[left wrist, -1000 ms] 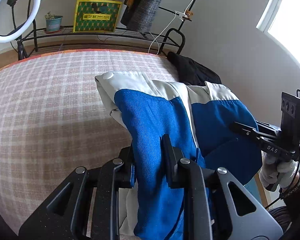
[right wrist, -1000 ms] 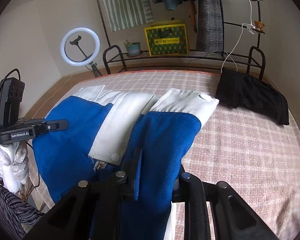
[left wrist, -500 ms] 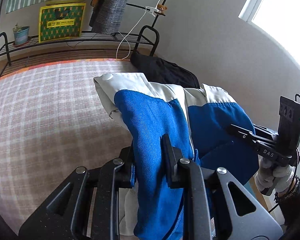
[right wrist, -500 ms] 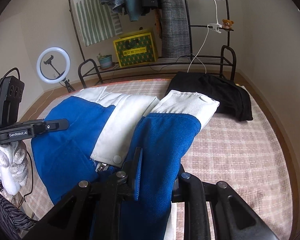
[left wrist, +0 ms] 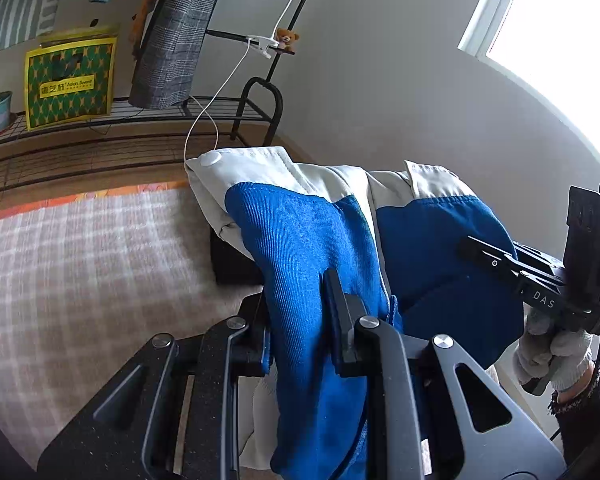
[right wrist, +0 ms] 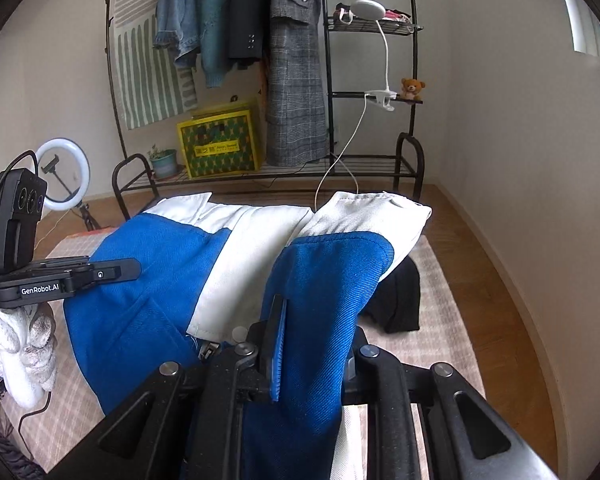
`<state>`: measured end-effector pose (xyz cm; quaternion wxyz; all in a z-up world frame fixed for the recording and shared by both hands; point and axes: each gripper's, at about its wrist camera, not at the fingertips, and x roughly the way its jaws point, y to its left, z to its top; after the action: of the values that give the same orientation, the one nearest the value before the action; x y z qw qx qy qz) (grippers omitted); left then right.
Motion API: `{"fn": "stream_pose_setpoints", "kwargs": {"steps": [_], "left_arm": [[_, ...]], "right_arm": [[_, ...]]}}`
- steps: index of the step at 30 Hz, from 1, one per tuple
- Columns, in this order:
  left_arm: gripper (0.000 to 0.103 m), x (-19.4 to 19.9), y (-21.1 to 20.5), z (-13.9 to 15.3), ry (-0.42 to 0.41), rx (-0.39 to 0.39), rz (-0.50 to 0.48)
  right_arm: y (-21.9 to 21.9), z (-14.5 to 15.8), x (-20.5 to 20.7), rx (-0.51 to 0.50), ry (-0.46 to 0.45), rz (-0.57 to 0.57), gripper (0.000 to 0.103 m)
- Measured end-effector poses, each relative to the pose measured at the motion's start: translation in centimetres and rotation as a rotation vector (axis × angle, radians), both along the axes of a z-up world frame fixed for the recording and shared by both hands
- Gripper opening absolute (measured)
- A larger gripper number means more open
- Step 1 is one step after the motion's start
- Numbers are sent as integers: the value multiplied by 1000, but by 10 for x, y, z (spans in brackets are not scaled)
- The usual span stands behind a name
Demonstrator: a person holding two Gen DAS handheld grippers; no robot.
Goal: Fold large clothes
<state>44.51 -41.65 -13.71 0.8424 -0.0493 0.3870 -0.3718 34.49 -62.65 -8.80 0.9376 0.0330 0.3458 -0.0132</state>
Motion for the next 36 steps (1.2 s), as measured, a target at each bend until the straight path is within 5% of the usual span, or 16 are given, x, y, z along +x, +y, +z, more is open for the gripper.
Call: {"fn": "stream_pose_setpoints", "kwargs": {"steps": [13, 16, 20, 24, 30, 36], "left_arm": [[19, 89, -71, 14, -132, -22, 7], [19, 104, -85, 2, -147, 8, 16], [19, 139, -93, -49, -83, 132, 81], [20, 162, -69, -81, -9, 110, 139], [30, 164, -64, -95, -8, 108, 151], [45, 163, -69, -103, -50, 176, 175]], "right_arm": [[-47, 30, 116, -119, -96, 2, 12], [-55, 9, 144, -125, -71, 3, 12], [-74, -47, 174, -100, 8, -34, 12], [-98, -82, 183, -93, 36, -111, 20], [-140, -108, 184, -70, 131, -258, 45], [-132, -127, 191, -170, 202, -301, 48]]}}
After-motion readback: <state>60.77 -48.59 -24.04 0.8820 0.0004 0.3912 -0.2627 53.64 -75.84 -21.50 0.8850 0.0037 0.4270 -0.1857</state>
